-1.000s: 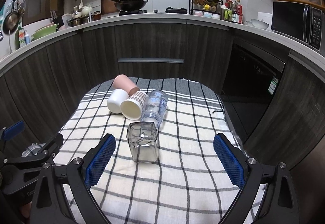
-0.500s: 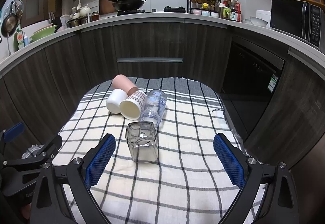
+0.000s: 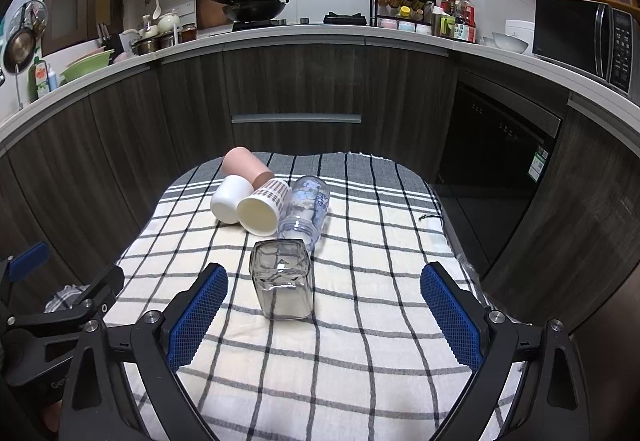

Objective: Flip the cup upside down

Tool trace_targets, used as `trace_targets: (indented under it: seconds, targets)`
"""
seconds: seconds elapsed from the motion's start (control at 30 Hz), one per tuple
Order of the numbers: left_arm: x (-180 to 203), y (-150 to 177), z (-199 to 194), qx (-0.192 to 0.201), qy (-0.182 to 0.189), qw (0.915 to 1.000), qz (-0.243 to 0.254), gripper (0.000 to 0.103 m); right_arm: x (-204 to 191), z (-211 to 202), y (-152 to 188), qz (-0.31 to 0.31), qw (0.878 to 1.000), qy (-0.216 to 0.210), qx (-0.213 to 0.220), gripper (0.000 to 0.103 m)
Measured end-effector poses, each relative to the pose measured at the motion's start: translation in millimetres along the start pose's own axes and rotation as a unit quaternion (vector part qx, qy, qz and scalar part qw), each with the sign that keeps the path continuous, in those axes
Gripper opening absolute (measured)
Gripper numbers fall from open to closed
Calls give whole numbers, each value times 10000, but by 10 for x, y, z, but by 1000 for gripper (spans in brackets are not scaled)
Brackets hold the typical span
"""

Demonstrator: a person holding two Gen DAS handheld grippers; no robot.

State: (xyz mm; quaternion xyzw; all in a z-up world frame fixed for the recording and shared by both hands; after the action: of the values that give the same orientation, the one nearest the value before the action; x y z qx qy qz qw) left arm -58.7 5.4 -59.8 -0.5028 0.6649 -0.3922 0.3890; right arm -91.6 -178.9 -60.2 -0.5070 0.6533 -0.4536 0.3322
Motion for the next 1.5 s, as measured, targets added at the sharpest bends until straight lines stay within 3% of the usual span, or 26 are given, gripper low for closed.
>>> trace_targets:
  seconds: [1.5]
  targets:
    - [48, 18, 13, -72, 143, 9999, -49, 103, -28, 37, 36, 53, 9999, -21, -83, 97]
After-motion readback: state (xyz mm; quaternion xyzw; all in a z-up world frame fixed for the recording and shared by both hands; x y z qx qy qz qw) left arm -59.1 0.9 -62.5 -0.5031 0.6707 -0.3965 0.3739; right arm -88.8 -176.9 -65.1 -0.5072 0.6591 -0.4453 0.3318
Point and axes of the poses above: each gripper's, at about its wrist camera, not at the fingertips, and z roughly the way its jaws point, x to its right, y to its underside, the point moved 3 cm from there along z, roughly the way its jaws point, and after that the axes turned 15 degrees about x, right-handed, at the moved point
